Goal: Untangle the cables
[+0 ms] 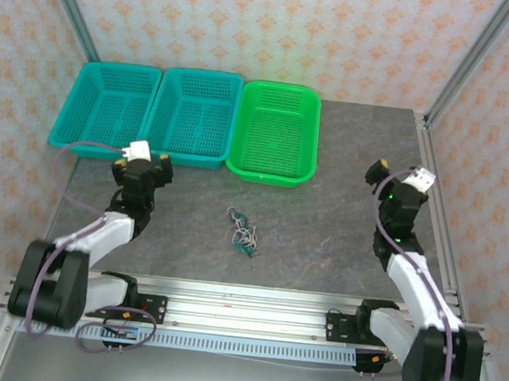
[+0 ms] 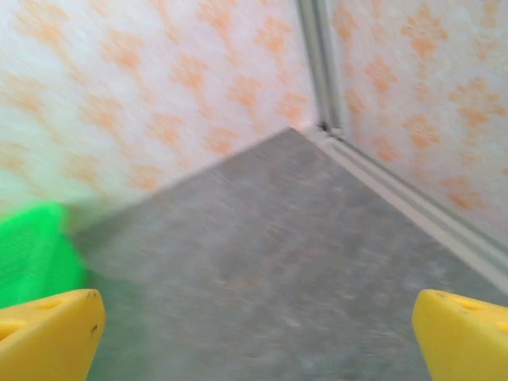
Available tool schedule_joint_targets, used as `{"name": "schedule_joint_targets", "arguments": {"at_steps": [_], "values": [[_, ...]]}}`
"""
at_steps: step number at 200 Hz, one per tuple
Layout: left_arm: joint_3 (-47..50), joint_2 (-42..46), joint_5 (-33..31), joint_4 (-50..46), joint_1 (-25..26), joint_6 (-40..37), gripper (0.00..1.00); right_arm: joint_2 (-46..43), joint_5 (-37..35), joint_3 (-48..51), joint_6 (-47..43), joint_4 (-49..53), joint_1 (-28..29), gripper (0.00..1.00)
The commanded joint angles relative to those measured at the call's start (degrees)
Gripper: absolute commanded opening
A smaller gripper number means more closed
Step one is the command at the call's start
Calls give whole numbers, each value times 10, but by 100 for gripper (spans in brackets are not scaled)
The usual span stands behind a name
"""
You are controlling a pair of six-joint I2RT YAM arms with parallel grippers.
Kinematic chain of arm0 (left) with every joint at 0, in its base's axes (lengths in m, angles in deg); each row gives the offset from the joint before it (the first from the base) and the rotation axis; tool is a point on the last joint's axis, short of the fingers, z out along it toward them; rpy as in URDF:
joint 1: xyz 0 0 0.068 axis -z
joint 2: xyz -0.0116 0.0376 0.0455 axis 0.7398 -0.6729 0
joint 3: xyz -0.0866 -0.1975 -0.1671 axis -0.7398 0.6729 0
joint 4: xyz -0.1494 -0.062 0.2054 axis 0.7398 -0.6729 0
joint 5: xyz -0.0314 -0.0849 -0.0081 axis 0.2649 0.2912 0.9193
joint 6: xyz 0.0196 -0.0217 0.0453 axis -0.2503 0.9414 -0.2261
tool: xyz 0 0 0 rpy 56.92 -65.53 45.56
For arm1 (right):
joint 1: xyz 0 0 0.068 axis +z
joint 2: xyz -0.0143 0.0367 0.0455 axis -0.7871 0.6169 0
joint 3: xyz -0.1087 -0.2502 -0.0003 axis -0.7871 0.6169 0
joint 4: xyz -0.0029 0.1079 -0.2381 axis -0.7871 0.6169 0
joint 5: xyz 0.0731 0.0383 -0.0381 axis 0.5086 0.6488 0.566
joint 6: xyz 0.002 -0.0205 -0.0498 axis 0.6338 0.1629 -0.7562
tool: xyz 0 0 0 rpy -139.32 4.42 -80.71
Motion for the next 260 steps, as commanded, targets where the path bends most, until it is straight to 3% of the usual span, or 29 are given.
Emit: {"name": "schedule_joint_targets", "arguments": {"at_steps": [1,26,37,56,74,110,158,212,237,260], "values": [[-44,122,6,-203,-1,91,100,-54,144,-60,112,257,3,99],[-111,214,117,-385,7,199,100,-50,288,-150,144,411,15,98],[-138,230,167,-443,20,247,95,-38,331,-187,142,469,37,98],[-166,229,231,-506,70,342,84,-15,360,-233,132,542,106,98],[-162,201,264,-506,140,406,72,15,356,-258,129,575,191,98],[-159,87,249,-420,278,448,60,113,301,-280,147,547,374,98],[-212,-107,236,-377,296,430,54,229,236,-275,214,451,488,98],[-253,-236,193,-349,296,419,65,264,206,-237,257,378,511,98],[-274,-280,212,-343,296,410,61,257,188,-232,249,392,511,98],[-287,-302,210,-350,296,411,48,249,166,-222,247,398,510,98]]}}
